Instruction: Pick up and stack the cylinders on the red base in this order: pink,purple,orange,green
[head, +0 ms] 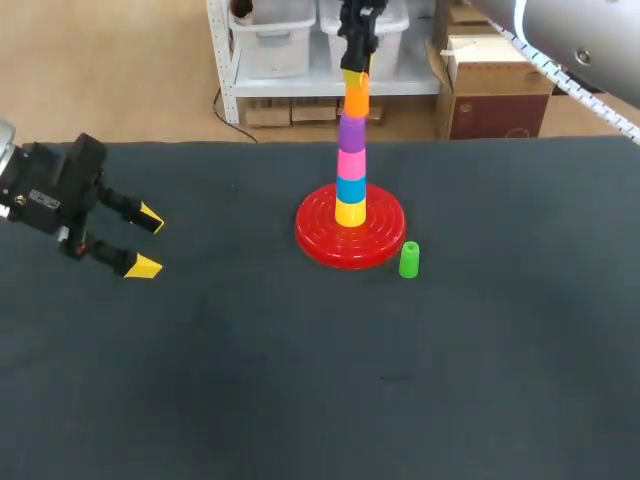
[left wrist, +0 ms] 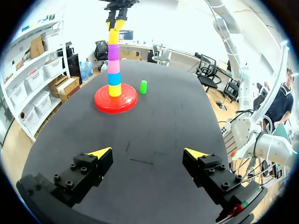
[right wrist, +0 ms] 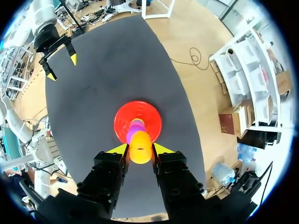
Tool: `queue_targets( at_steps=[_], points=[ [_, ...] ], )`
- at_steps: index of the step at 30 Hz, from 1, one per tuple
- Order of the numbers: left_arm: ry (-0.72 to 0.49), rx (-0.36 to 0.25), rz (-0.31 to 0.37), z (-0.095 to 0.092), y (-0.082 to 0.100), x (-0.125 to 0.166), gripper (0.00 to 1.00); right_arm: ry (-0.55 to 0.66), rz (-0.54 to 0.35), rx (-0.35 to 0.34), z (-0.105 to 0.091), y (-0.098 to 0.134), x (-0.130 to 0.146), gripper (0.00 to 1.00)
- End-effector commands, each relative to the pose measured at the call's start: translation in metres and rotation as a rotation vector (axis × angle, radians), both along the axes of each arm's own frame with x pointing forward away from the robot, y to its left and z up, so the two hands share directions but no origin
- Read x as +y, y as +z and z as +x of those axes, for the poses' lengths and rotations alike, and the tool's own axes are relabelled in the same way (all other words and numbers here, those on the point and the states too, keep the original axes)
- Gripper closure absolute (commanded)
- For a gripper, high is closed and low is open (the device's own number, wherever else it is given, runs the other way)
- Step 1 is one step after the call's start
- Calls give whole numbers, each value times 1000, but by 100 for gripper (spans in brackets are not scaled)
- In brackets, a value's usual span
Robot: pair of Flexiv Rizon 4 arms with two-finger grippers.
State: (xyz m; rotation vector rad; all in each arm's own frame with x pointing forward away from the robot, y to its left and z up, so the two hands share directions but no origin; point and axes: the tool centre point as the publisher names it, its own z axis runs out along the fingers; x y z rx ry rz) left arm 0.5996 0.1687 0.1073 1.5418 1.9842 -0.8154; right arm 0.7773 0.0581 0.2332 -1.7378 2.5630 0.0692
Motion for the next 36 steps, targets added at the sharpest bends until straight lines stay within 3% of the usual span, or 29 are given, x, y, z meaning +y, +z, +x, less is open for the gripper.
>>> queue_targets(
  at_steps=[1,7,17,34,36],
  points=[
    [-1,-3,-3,0,-1,1,0,14,-28,65,20,3,9,100],
    [-1,-3,-3,0,-1,1,0,32,-35,87,23,-1,13,100],
    [-1,-3,-3,0,-1,1,0,33,-15,128,0,-13,15,100],
    [-1,-3,-3,0,-1,1,0,-9,-13,123,-14,-27,10,100],
    [-1,-3,-3,0,-1,1,0,-20,2,93,-14,-21,9,54]
  ],
)
